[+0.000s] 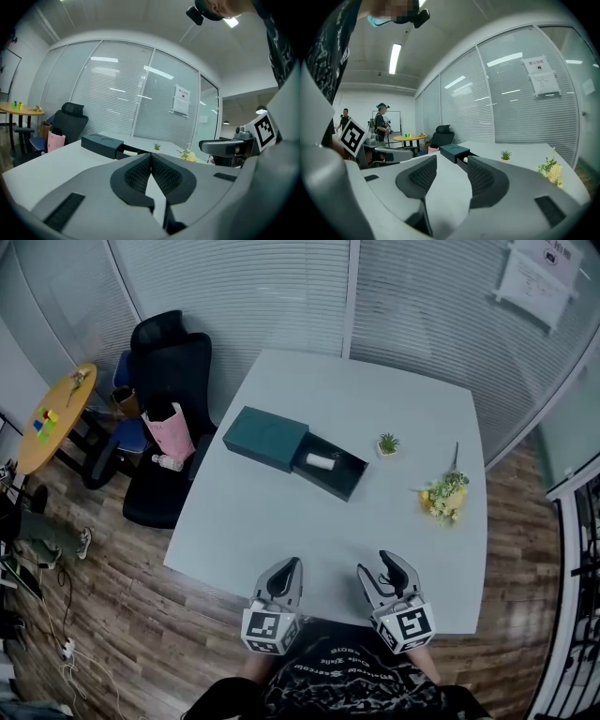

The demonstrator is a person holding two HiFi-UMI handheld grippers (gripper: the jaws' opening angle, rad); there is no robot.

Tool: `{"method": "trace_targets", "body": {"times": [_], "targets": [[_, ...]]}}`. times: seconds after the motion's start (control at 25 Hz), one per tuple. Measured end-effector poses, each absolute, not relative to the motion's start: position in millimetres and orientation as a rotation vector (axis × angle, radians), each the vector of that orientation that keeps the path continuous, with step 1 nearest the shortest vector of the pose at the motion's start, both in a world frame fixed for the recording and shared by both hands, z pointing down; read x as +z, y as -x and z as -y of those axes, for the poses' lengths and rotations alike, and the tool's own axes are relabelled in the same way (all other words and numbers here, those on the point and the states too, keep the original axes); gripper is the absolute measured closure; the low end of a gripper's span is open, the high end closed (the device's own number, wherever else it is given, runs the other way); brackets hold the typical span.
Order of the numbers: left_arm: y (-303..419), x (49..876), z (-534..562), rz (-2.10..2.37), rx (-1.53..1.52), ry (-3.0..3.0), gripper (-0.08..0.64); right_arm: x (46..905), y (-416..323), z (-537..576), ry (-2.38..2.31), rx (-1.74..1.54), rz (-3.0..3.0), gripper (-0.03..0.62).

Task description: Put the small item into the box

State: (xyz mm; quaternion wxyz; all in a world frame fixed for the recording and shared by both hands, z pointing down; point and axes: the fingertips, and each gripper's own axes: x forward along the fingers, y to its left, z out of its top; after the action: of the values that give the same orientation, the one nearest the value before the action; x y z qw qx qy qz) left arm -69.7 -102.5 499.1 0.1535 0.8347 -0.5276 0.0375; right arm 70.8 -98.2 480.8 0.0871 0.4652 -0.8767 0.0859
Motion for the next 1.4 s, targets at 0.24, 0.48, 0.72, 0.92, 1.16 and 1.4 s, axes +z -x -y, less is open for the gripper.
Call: {"method": "trace_targets", "body": {"times": [0.24, 0.48, 0.72, 0.92, 1.16, 1.4], "targets": [[65.1, 500.7, 98.5, 1.501, 0.133, -2.402, 0.540, 478.6, -77.0, 97.8, -1.431, 0.261, 2.601, 0.489], [66.1, 503.3, 99.2, 1.491, 0.142, -2.407, 0.540, 482.1, -77.7, 99.2, -1.442, 0.255, 2.566, 0.581], [67.0, 506.2, 103.1, 1.476, 0.166, -2.423, 0.540, 485.9, -66.2, 99.2, -1.367, 0.235, 2.553, 0.584], [64.5, 510.1, 105.0, 1.450, 0.180, -2.433, 0.540, 489.9, -65.2, 105.1, -1.378, 0.232, 2.529, 0.584], [55.8, 510.9, 106.9, 1.404, 0.214, -2.484, 0.540, 492.1, -63.0, 108.3, -1.372, 0.222, 2.519, 0.584], [55.7, 512.1, 107.3, 1.397, 0.202, -2.486, 0.540, 495.4, -67.0, 106.0, -1.394, 0.232, 2.493, 0.584]]}}
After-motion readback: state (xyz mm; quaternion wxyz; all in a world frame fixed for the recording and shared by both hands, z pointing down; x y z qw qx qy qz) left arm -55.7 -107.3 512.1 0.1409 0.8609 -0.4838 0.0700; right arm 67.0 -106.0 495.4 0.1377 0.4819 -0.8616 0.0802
